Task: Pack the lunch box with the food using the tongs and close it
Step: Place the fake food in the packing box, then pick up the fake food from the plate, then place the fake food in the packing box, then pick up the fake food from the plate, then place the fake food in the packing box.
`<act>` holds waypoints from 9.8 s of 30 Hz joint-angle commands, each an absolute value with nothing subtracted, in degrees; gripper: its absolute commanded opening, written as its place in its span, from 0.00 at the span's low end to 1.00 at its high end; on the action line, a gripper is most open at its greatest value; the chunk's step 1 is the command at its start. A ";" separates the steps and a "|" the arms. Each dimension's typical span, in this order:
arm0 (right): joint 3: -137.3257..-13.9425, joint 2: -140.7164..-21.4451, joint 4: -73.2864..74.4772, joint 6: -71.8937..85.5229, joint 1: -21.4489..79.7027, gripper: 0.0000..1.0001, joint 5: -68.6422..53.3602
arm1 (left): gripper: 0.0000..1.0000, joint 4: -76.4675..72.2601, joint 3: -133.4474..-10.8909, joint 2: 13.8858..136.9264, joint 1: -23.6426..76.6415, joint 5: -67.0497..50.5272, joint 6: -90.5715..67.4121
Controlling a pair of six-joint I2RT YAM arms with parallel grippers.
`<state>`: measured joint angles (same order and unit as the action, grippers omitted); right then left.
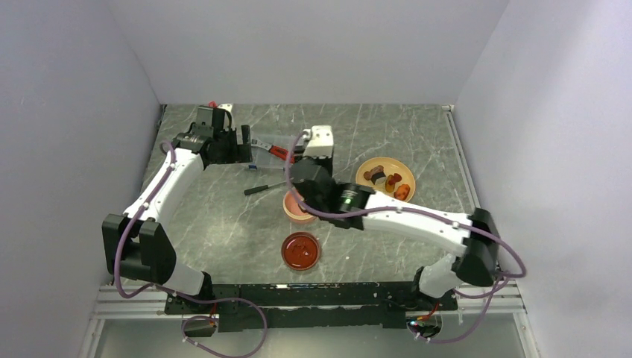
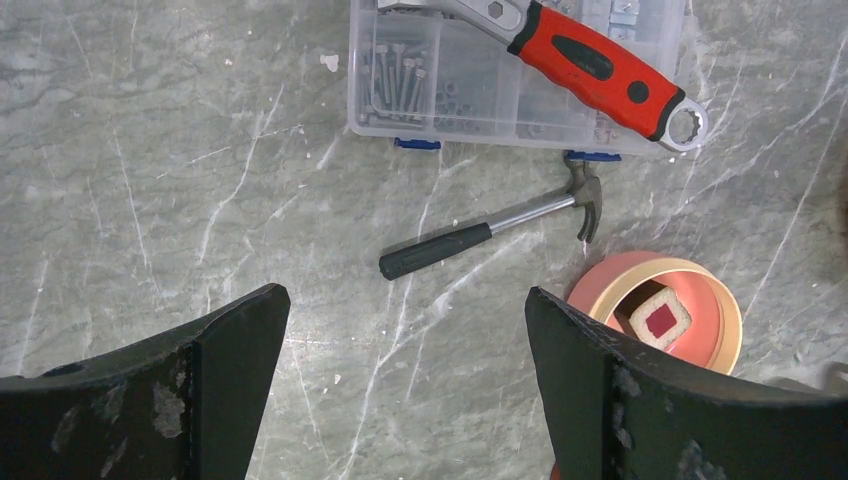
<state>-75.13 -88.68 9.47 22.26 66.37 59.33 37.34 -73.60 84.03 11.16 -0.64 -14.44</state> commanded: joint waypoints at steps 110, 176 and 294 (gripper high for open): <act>-57.38 -85.03 -22.89 4.12 58.27 0.32 28.18 | 0.93 36.12 -74.29 83.67 10.90 -2.93 -13.73; -61.35 -78.64 -8.39 6.08 60.49 0.54 36.02 | 0.94 35.95 -74.24 83.45 10.90 -3.52 -13.68; -66.41 -78.34 2.39 5.26 51.68 0.50 17.79 | 0.94 36.12 -74.33 84.02 10.90 -4.77 -13.80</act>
<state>-63.81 -82.43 4.19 5.08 51.42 16.45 37.17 -73.60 85.23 11.16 -3.84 -14.24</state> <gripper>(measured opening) 0.513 0.937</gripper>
